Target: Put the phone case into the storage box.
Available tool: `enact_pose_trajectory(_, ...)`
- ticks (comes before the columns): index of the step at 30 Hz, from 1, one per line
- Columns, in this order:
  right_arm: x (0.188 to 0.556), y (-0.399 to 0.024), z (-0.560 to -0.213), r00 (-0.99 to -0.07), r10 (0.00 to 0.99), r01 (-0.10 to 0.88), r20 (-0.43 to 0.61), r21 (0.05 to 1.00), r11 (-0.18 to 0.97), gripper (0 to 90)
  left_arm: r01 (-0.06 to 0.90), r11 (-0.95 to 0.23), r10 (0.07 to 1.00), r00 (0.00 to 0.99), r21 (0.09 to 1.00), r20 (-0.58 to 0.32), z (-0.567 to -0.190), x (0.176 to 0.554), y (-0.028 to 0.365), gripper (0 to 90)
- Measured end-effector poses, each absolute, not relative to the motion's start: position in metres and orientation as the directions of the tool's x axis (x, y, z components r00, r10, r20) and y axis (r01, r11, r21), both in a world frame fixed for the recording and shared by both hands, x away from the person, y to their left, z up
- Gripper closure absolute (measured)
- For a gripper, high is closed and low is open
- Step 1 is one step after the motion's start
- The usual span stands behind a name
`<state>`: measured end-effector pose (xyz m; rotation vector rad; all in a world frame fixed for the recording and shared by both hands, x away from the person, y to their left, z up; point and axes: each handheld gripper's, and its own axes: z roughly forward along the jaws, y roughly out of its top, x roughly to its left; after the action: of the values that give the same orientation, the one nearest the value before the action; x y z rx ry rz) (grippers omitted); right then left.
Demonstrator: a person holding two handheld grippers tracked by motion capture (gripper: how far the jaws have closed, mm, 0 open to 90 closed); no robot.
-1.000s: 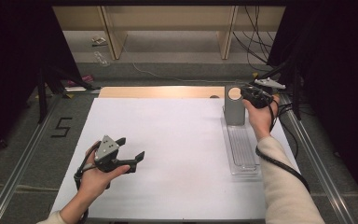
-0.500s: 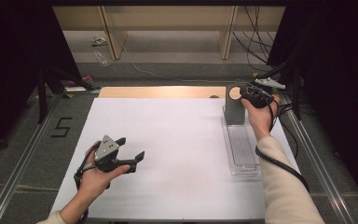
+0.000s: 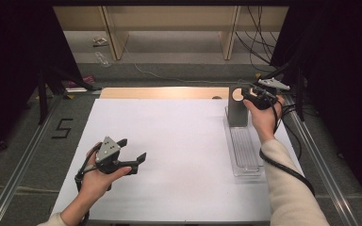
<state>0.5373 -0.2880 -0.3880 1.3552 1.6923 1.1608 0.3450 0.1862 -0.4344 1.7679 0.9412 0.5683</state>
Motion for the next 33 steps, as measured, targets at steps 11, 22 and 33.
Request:
enact_pose_trajectory(11, 0.526, -0.283, -0.381, -0.267, 0.963, 0.367, 0.025, 0.927, 0.078, 31.6, 0.333, -0.179, 0.812, 0.582, 0.926, -0.052, -0.434, 0.345, 0.187, 13.1)
enact_pose_trajectory(22, 0.503, -0.278, -0.378, -0.331, 0.943, 0.350, 0.035, 0.932, 0.089, 19.3, 0.340, -0.189, 0.816, 0.576, 0.921, -0.045, -0.434, 0.346, 0.187, 8.1)
enact_pose_trajectory(33, 0.482, -0.267, -0.379, -0.418, 0.908, 0.337, 0.019, 0.932, 0.136, 16.3, 0.345, -0.204, 0.816, 0.577, 0.916, -0.035, -0.434, 0.346, 0.187, 2.3)
